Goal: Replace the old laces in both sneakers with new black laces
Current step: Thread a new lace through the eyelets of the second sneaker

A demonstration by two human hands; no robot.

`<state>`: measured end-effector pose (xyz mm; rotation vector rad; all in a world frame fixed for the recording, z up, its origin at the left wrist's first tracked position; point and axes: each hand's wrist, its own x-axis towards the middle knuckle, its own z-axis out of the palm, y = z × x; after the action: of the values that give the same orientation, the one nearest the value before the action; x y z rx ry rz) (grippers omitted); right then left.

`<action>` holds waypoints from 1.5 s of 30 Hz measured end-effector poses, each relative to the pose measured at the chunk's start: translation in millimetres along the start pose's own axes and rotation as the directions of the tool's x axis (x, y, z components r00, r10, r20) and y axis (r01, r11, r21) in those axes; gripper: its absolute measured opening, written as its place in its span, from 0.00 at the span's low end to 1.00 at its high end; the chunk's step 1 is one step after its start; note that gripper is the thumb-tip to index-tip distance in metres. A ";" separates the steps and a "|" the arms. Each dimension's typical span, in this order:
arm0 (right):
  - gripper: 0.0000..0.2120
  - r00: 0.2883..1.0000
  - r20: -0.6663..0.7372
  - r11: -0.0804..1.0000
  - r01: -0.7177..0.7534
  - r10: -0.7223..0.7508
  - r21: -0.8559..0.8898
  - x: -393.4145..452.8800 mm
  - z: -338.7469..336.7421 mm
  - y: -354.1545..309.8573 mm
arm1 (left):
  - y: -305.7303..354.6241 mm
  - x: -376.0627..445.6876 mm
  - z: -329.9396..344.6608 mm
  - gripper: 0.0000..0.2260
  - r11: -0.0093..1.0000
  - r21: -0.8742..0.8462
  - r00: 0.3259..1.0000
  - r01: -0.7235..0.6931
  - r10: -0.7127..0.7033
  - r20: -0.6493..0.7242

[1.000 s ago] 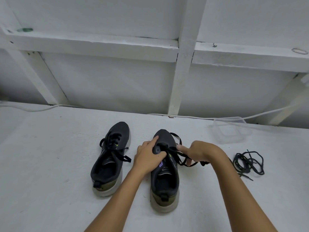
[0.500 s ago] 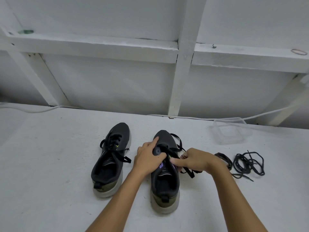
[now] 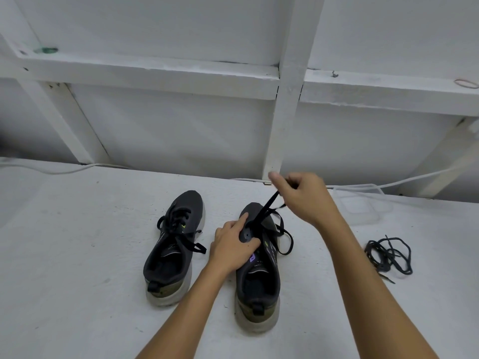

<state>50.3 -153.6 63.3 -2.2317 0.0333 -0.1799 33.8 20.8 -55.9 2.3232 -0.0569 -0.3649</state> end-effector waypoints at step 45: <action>0.09 0.836 0.548 0.948 -0.178 0.004 0.264 9.1 -10.6 0.4 | 4.6 -0.3 0.7 0.32 0.988 0.145 0.999 0.054 -0.053 -0.010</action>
<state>57.9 -163.0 70.5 -1.8897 -0.1844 0.4798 33.7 17.1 -53.0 2.4737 -0.0183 -0.3920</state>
